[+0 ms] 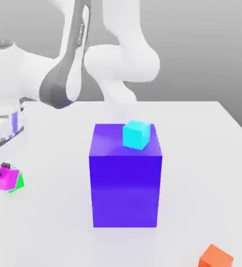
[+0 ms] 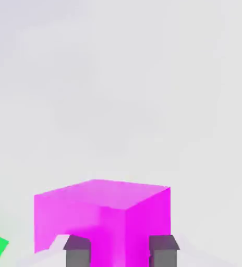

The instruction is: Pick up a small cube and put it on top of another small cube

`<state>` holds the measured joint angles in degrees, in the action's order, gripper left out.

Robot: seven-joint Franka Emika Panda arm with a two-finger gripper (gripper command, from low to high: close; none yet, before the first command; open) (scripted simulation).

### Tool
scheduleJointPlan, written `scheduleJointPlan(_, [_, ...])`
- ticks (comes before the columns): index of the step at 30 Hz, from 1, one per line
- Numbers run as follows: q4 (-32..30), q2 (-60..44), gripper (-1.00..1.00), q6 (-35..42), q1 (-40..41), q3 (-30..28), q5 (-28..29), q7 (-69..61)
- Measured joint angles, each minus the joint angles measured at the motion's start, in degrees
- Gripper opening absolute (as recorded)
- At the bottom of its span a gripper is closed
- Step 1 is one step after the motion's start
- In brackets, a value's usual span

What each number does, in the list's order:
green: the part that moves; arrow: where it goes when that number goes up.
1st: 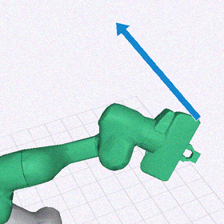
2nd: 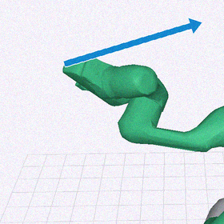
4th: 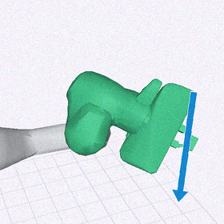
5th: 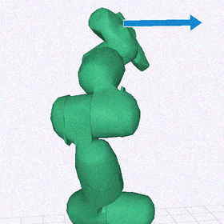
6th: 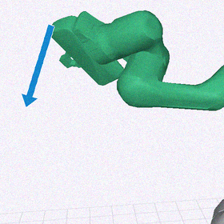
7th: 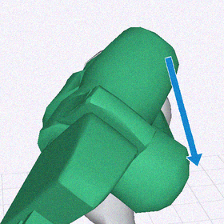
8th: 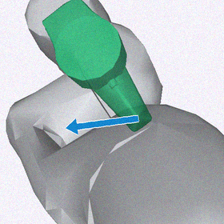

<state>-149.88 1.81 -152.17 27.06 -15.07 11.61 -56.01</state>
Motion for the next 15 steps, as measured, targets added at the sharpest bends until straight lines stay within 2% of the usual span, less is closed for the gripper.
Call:
scheduleJointPlan(8, [-5.73, 2.06, -1.0, -0.07, 10.01, -5.81, -7.72, -2.88])
scheduleJointPlan(15, [-6.05, 1.55, -1.0, -2.25, 10.56, -6.42, -9.41, -5.2])
